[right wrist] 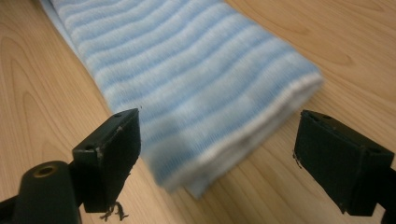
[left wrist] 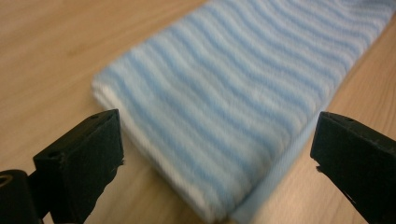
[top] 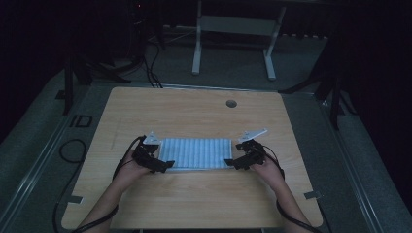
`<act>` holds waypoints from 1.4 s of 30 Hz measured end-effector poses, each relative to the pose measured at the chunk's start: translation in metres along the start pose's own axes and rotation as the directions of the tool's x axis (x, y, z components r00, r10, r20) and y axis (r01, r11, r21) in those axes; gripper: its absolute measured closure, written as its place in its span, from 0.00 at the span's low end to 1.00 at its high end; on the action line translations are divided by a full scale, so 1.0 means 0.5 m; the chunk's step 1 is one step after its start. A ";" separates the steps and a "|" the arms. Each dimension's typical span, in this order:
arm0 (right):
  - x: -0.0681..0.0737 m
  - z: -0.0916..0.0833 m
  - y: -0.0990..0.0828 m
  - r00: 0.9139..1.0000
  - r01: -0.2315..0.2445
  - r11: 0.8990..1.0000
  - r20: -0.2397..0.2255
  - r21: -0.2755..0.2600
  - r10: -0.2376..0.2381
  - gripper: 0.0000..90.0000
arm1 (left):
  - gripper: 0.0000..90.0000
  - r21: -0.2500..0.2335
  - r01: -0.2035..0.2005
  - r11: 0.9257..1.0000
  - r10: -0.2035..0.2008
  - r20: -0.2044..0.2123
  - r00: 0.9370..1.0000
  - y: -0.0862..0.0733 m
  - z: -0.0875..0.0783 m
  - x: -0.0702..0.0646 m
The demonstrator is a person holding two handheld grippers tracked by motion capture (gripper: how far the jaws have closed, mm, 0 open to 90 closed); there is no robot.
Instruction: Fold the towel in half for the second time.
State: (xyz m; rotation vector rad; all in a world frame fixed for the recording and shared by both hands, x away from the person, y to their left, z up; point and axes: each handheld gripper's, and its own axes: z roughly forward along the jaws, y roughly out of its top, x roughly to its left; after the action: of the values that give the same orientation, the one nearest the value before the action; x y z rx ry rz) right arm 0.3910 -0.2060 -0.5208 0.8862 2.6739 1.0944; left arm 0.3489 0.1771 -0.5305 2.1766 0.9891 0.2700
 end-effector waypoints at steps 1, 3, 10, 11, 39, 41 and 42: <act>-0.003 -0.004 -0.006 1.000 -0.005 1.000 0.005 -0.006 0.005 0.16 | 0.03 -0.001 0.004 1.000 -0.004 0.002 1.000 -0.005 -0.002 0.001; -0.009 -0.011 -0.019 1.000 -0.013 1.000 0.019 -0.016 0.013 0.15 | 0.03 -0.009 0.018 1.000 -0.018 0.003 1.000 -0.014 -0.005 0.003; -0.030 -0.046 -0.066 0.997 -0.027 0.998 0.067 -0.058 0.031 0.14 | 0.03 -0.033 0.041 0.999 -0.041 -0.006 0.999 -0.039 -0.028 0.005; -0.032 -0.052 -0.073 0.997 -0.031 0.998 0.073 -0.056 0.035 0.14 | 0.03 -0.038 0.046 0.998 -0.047 -0.010 0.999 -0.043 -0.032 0.006; -0.044 -0.163 -0.241 0.904 -0.194 0.962 0.345 -0.194 0.252 0.14 | 0.03 -0.115 0.170 0.979 -0.181 -0.092 0.979 -0.168 -0.111 0.043; -0.042 -0.170 -0.245 0.895 -0.201 0.959 0.360 -0.200 0.262 0.14 | 0.03 -0.135 0.180 0.974 -0.195 -0.105 0.975 -0.171 -0.119 0.050; -0.043 -0.173 -0.248 0.890 -0.204 0.958 0.368 -0.204 0.268 0.14 | 0.03 -0.144 0.192 0.971 -0.209 -0.112 0.972 -0.172 -0.123 0.053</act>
State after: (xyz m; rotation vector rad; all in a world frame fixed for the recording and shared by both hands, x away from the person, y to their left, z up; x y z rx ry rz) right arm 0.3222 -0.3406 -0.5433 1.2724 2.1617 1.0259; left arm 0.2899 0.2670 -0.5483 1.9418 1.2184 0.3706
